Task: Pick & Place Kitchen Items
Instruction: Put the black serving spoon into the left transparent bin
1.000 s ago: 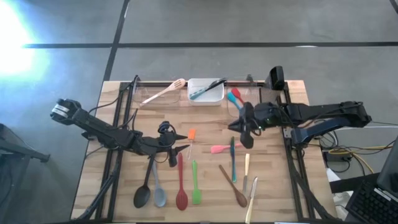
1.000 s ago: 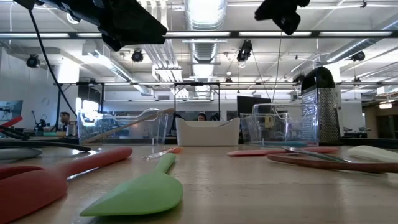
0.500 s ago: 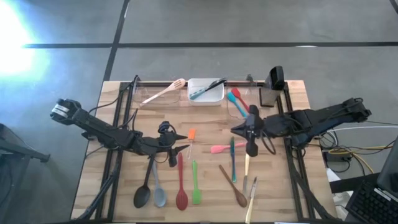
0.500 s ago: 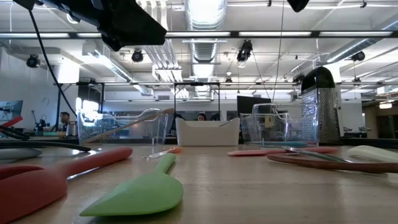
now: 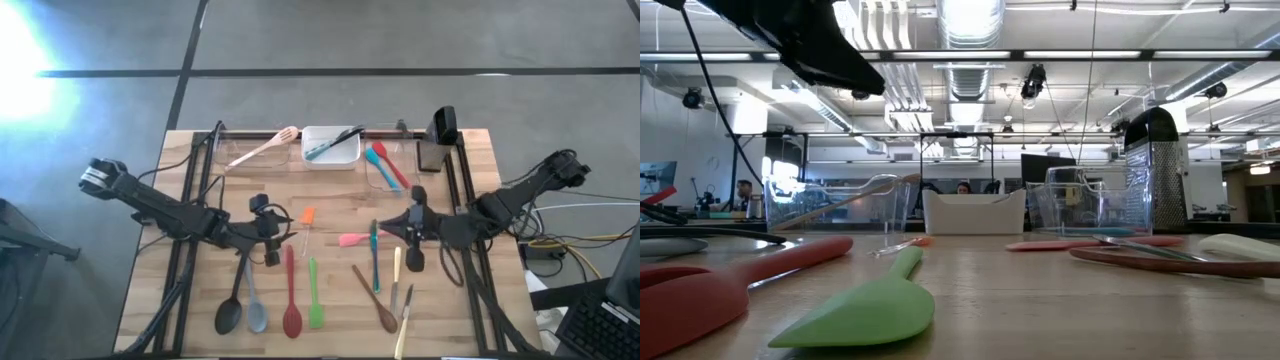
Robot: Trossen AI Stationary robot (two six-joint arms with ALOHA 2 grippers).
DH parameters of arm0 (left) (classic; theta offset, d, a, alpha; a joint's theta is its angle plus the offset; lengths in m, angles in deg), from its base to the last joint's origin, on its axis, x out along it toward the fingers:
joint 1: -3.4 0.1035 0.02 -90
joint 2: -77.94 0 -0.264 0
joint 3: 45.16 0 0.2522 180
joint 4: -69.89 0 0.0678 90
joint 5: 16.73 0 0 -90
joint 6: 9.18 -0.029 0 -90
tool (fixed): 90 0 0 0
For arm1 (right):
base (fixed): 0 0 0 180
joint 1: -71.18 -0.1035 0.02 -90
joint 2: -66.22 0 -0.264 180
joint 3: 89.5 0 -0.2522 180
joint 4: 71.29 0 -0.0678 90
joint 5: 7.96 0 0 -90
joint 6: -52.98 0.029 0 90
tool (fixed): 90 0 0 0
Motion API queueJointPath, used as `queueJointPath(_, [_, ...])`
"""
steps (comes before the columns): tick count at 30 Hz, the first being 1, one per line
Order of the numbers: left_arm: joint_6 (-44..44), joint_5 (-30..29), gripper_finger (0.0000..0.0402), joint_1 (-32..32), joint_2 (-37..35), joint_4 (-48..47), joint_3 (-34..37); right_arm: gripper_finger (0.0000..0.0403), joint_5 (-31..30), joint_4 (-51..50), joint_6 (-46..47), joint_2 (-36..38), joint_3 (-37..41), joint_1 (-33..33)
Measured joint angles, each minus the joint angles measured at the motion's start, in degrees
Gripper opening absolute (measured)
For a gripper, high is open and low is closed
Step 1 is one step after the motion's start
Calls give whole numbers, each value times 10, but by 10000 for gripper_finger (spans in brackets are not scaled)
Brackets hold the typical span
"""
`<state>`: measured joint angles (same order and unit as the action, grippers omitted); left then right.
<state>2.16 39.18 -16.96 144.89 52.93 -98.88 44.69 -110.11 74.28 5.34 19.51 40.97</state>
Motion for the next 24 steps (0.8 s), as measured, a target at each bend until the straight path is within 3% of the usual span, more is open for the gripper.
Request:
queueJointPath(3, [34, -2, 168, 0, -21, -41, -4, 27, -122, 0, 56, 0, 25, -48])
queueJointPath(7, [71, -1, 168, 0, -49, -99, -3, 27, -221, -12, 92, 0, 59, -92])
queueJointPath(12, [84, -24, 167, 2, -62, -138, -2, 27, -228, -2, 79, -2, 85, -90])
queueJointPath(17, [50, -86, 167, 4, -65, -134, -13, 27, -229, 0, 79, 3, 85, -75])
queueJointPath(24, [58, -66, 167, 4, -66, -139, -20, 27, -213, 0, 84, -10, 87, -63])
